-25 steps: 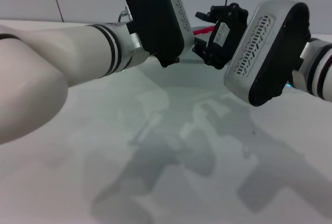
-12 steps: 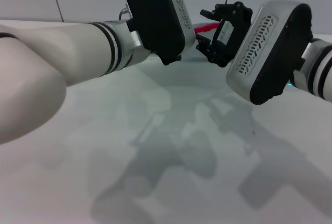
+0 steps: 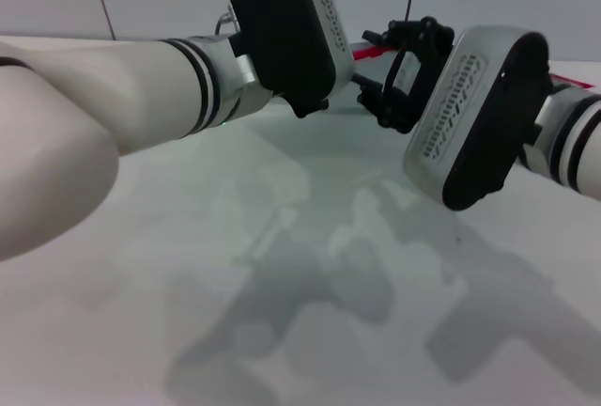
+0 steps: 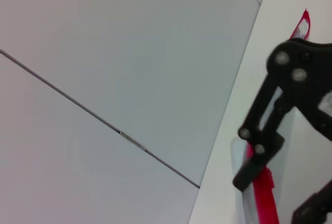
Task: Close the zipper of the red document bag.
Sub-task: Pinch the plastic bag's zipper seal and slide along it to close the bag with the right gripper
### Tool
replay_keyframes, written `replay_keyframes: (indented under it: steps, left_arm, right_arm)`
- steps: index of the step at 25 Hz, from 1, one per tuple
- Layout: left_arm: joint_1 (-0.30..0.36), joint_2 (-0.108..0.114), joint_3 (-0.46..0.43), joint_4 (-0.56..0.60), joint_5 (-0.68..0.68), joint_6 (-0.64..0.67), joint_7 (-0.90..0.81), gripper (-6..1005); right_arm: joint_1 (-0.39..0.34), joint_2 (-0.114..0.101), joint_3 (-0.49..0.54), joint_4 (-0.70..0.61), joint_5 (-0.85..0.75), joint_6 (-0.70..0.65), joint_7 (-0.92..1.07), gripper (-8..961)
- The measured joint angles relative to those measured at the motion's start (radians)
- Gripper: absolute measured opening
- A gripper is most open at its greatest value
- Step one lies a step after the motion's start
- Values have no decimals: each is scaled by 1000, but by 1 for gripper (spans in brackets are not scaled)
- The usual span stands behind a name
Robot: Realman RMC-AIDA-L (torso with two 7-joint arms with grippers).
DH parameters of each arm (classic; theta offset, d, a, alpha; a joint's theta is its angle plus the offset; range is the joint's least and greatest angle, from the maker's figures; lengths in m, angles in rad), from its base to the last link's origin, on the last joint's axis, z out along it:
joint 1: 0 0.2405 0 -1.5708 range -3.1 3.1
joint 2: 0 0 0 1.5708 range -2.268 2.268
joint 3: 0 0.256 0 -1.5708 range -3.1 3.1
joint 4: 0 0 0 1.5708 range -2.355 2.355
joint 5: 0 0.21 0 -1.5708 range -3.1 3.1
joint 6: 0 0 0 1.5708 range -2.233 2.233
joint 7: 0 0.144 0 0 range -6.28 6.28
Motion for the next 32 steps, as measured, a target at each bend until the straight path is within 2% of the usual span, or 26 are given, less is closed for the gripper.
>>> replay_keyframes:
  steps: [8, 32]
  left_arm:
    - [2, 1, -7, -9, 0, 0, 0, 56]
    - [2, -1, -1, 17, 0, 2, 0, 55]
  right_arm:
    - [-34, 0, -17, -29, -5, 15, -1, 406]
    - [-29, 0, -8, 26, -5, 101, 0, 404]
